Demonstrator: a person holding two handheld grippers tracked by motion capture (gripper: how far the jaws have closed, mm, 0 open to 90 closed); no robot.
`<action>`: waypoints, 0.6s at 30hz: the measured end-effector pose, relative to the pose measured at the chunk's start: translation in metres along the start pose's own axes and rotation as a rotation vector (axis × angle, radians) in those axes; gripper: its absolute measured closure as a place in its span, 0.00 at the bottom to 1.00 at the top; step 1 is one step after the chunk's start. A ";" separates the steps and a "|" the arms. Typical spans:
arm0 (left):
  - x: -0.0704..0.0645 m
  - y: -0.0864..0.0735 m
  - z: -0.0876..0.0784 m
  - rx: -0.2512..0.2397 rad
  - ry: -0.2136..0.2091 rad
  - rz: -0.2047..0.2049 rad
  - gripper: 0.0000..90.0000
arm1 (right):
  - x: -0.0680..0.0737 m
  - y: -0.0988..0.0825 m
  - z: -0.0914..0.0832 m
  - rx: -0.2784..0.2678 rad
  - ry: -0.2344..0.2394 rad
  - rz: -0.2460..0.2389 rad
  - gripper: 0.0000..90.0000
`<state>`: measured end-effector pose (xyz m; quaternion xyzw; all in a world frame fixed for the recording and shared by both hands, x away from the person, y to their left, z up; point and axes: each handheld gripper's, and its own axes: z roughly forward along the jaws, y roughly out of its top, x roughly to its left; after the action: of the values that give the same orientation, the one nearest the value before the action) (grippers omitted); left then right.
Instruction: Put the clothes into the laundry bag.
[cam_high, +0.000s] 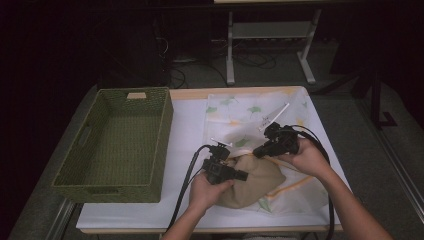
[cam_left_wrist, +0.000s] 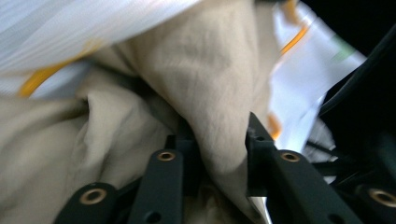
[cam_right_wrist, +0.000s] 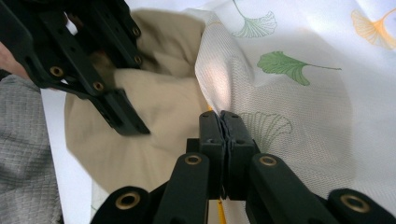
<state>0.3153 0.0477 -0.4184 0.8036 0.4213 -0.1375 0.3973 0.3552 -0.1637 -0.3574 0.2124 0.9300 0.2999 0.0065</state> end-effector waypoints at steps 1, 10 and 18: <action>-0.003 0.003 0.001 -0.017 -0.009 0.004 0.83 | 0.001 0.000 -0.002 -0.003 0.000 -0.002 0.98; -0.007 0.019 0.017 -0.144 -0.023 -0.074 0.82 | 0.008 0.004 -0.024 -0.036 -0.026 -0.020 0.98; -0.006 0.005 0.001 -0.063 0.036 -0.007 0.56 | -0.003 -0.009 -0.004 -0.003 0.000 0.035 0.98</action>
<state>0.3154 0.0420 -0.4127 0.7915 0.4355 -0.1111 0.4142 0.3537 -0.1737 -0.3600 0.2283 0.9258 0.3013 0.0014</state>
